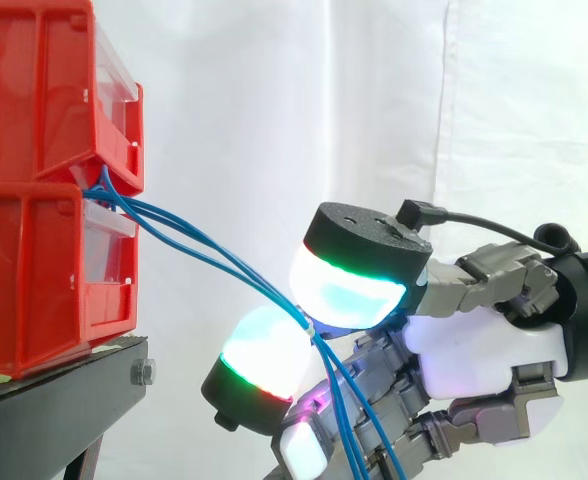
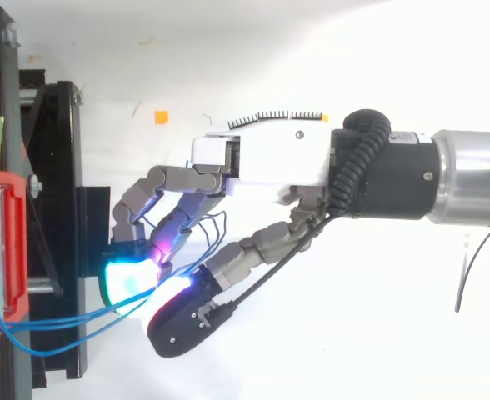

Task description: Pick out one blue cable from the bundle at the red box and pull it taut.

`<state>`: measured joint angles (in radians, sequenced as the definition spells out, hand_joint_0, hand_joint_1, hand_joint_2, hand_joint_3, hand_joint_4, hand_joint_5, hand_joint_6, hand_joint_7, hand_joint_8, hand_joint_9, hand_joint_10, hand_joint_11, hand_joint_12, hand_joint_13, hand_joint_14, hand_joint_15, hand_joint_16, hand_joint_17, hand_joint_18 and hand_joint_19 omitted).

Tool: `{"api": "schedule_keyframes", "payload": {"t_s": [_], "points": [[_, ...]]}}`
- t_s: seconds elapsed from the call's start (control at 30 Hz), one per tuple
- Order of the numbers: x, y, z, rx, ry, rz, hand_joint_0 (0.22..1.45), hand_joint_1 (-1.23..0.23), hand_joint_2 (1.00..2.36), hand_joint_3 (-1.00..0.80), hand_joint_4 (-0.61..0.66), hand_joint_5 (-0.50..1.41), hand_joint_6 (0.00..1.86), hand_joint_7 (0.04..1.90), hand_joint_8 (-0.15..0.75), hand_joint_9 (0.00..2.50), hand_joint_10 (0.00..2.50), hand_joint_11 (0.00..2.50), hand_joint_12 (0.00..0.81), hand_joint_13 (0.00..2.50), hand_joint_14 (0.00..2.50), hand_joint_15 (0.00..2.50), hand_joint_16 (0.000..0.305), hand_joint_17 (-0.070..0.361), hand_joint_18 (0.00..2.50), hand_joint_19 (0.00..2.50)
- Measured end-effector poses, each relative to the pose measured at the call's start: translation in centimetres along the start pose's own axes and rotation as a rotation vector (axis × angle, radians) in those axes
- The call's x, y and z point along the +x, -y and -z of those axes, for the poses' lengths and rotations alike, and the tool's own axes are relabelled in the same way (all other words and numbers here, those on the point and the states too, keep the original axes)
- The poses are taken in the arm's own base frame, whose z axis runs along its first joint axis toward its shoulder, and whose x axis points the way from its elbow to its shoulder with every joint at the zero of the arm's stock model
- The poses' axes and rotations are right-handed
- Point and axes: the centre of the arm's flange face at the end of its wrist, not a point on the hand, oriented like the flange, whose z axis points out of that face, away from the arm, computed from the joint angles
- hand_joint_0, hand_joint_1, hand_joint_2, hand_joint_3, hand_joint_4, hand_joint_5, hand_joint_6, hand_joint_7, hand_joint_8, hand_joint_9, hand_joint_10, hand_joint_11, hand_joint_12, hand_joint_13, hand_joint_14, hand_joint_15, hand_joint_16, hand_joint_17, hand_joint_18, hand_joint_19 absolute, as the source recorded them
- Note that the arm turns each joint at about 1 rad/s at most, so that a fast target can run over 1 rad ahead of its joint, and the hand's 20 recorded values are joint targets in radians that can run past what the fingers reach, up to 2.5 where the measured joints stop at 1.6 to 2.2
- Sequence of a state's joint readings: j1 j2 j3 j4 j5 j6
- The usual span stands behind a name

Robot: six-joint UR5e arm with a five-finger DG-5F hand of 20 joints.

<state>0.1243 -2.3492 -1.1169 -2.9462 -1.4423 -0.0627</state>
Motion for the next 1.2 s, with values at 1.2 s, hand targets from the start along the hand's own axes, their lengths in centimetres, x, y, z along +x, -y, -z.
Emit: {"api": "schedule_keyframes", "payload": {"t_s": [1.2], "points": [[0.13, -0.04, 0.0, -0.001, -0.003, -0.003, 0.75, -0.9, 1.02, -0.26, -0.1, -0.12, 0.94, 1.12, 0.321, 1.0, 0.02, 0.49, 0.256, 0.75, 0.01, 0.24, 0.036, 0.08, 0.73, 0.32]]}}
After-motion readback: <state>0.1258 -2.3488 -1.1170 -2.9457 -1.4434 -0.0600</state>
